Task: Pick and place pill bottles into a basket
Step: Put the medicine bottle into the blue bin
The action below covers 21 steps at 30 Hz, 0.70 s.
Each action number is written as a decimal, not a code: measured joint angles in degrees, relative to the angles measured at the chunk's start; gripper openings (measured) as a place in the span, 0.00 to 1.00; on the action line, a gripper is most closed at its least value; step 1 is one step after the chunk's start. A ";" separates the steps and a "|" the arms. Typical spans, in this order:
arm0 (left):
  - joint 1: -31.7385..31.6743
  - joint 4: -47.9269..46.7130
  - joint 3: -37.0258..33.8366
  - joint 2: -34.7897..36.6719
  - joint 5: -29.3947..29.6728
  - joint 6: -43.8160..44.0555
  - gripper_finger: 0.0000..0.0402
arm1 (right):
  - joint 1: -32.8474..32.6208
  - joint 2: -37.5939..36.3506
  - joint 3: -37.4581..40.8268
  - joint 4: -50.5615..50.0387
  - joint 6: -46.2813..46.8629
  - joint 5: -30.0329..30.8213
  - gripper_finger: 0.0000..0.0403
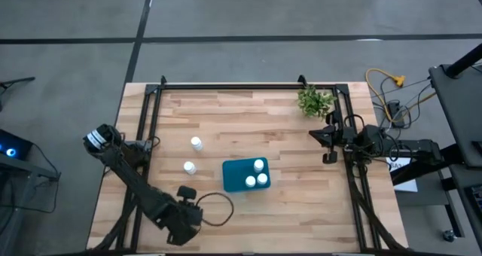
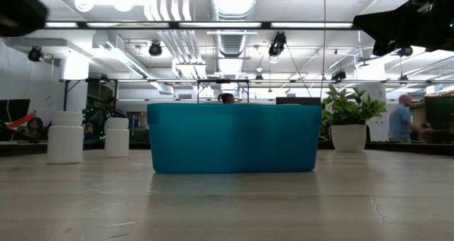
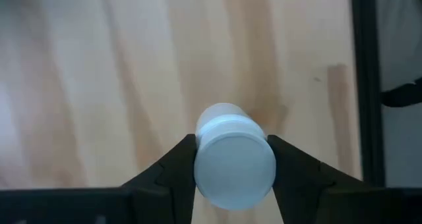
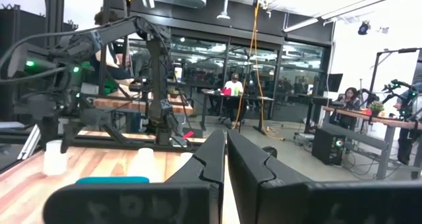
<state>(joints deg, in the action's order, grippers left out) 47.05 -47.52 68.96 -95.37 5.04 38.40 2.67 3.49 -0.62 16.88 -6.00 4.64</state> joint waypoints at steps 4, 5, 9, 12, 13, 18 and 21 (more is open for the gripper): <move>-3.35 -2.81 0.03 1.74 -0.06 -5.11 0.35 | 0.01 0.00 0.00 0.01 -0.02 0.04 0.02; -4.23 -3.36 0.04 2.08 -0.02 -6.52 0.35 | -0.01 0.00 0.00 0.01 -0.04 0.03 0.02; -7.81 -4.07 1.00 3.82 0.02 -12.37 0.35 | 0.01 0.00 0.00 0.01 -0.07 0.05 0.02; -9.88 -5.20 2.37 5.17 -0.02 -16.23 0.35 | 0.01 0.00 0.00 0.01 -0.19 0.05 0.02; -10.61 -5.85 3.08 5.52 -0.11 -17.30 0.35 | 0.01 0.00 0.00 0.01 -0.19 0.05 0.02; -14.92 -9.51 6.03 6.22 0.72 -22.82 0.35 | 0.01 0.00 0.00 0.01 -0.17 0.05 0.02; -18.09 -10.82 7.83 5.87 0.83 -27.09 0.35 | 0.01 0.00 0.00 0.01 -0.13 0.07 0.02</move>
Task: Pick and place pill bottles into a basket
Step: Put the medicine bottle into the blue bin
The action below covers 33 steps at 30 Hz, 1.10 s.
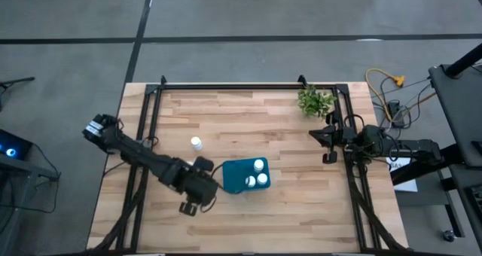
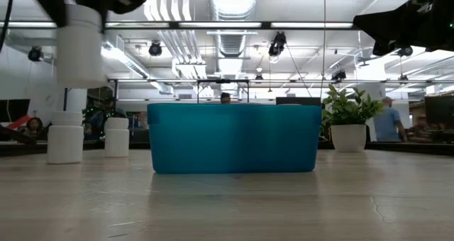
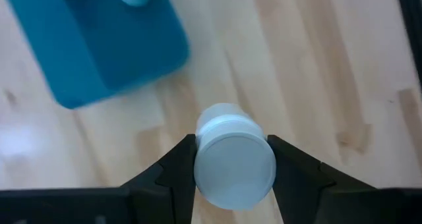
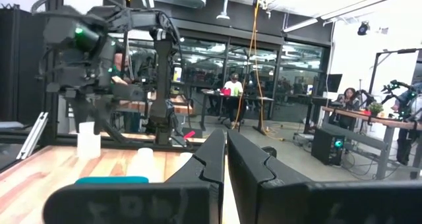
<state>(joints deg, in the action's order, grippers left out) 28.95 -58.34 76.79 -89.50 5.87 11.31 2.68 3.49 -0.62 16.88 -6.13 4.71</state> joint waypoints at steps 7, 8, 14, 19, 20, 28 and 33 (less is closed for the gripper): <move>-6.79 -1.21 4.31 -0.62 -1.35 -8.15 0.35 | 0.00 0.00 0.00 0.00 -0.02 0.00 0.02; -7.55 -1.30 4.81 -0.62 -1.60 -9.07 0.35 | 0.00 0.00 0.00 0.00 -0.02 0.00 0.02; -12.11 -1.67 6.61 -1.35 -3.94 -13.90 0.35 | -0.01 0.00 0.00 -0.02 0.03 0.00 0.02; -14.97 -2.80 9.18 -4.69 -4.09 -17.58 0.35 | -0.02 0.03 0.00 -0.04 0.11 0.03 0.02; -15.41 -3.15 9.90 -5.72 -4.27 -18.47 0.35 | -0.02 0.11 0.00 -0.02 0.15 0.17 0.02; -17.33 -5.91 19.37 -14.24 -4.72 -24.35 0.35 | 0.00 0.65 0.00 -0.35 0.13 1.49 0.02; -18.16 -7.30 25.65 -19.33 -4.72 -27.69 0.35 | 0.00 1.17 0.00 -0.45 0.14 1.46 0.02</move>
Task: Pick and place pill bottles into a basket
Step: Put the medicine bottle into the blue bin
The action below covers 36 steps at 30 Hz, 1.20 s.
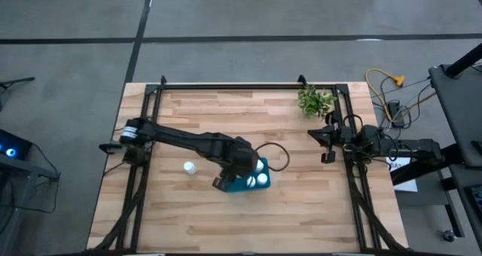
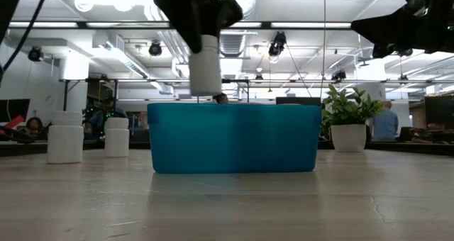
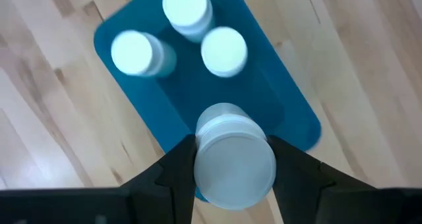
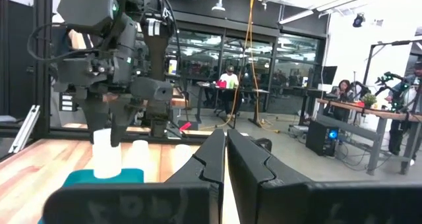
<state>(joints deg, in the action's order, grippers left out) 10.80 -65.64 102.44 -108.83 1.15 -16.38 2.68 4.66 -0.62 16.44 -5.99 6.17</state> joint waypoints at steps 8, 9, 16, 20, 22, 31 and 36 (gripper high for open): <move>-1.40 0.08 4.53 -5.08 0.07 -3.64 0.35 | 0.00 0.05 0.00 0.04 0.01 -0.02 0.02; -1.54 0.25 4.59 -5.19 0.07 -3.92 0.35 | 0.00 0.05 0.00 0.01 -0.01 -0.02 0.02; -3.35 2.53 3.40 -5.21 0.07 -4.09 0.35 | 0.00 0.05 0.00 0.04 0.01 -0.09 0.02; -3.73 4.32 3.11 -5.44 -1.00 -4.52 0.35 | 0.00 0.05 0.00 0.03 0.01 -0.09 0.02; -3.73 4.89 3.06 -6.20 -1.26 -5.20 0.35 | 0.00 0.05 0.00 0.03 0.01 -0.09 0.02; -3.75 5.13 2.91 -10.04 -1.46 -5.51 0.35 | -0.01 0.37 0.00 0.01 0.01 -0.09 0.02; -3.75 5.30 2.90 -11.26 -1.49 -5.60 0.35 | -0.02 0.82 0.00 -0.01 0.01 -0.09 0.02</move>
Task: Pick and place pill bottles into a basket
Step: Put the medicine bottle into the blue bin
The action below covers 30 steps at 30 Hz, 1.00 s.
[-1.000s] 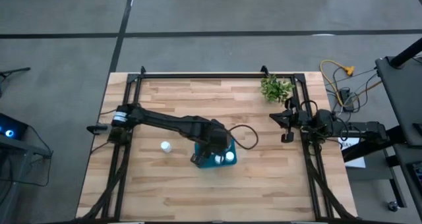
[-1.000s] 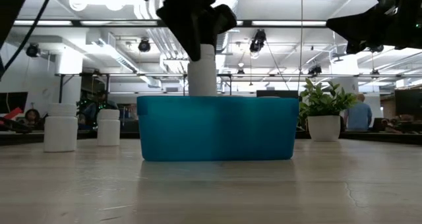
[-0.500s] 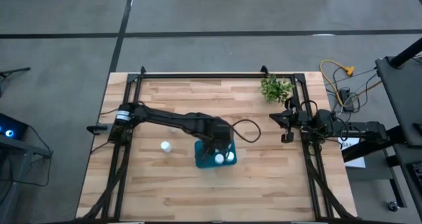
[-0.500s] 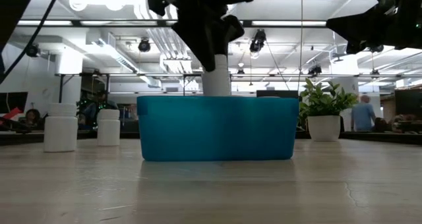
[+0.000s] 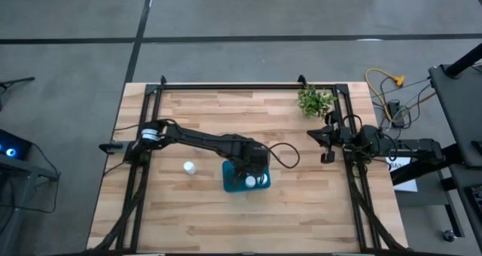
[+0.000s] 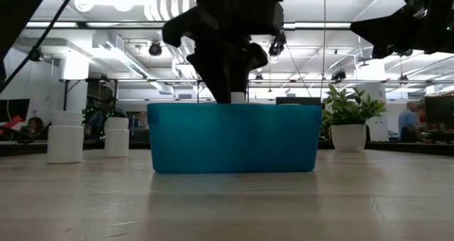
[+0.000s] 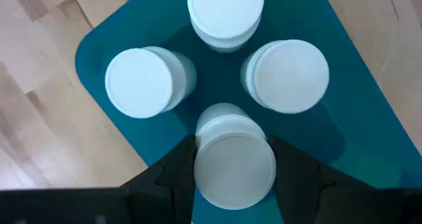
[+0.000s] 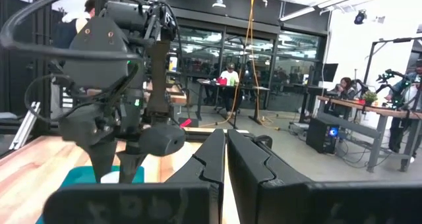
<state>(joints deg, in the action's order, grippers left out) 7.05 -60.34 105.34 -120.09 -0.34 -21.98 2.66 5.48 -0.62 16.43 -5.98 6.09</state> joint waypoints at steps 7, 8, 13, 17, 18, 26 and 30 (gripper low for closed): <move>-0.10 1.40 0.00 -1.65 0.03 -1.33 0.35 | 0.00 0.00 0.00 -0.02 0.00 -0.02 0.02; -0.19 1.40 0.00 -1.74 0.02 -1.36 0.35 | 0.00 0.02 0.00 0.00 0.00 0.00 0.02; -0.31 1.87 -0.04 -2.01 0.04 -1.30 0.35 | 0.00 0.00 0.00 -0.03 0.00 0.02 0.02; -0.33 1.86 -0.04 -1.99 0.71 -1.30 0.35 | 0.00 0.04 0.00 -0.09 0.00 0.00 0.02; -0.33 1.85 -0.04 -1.99 0.90 -1.29 0.35 | 0.00 0.04 0.00 -0.09 0.00 0.02 0.02; -0.35 1.87 -0.07 -1.97 2.38 -0.89 0.68 | 0.00 0.04 0.00 -0.13 0.00 0.00 0.02; -0.33 1.84 -0.07 -1.97 2.38 -0.85 0.76 | 0.00 0.04 0.00 -0.13 0.00 0.01 0.02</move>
<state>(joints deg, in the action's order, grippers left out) 6.72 -58.50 105.27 -122.06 2.04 -22.83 2.66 5.52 -0.62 16.29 -5.98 6.09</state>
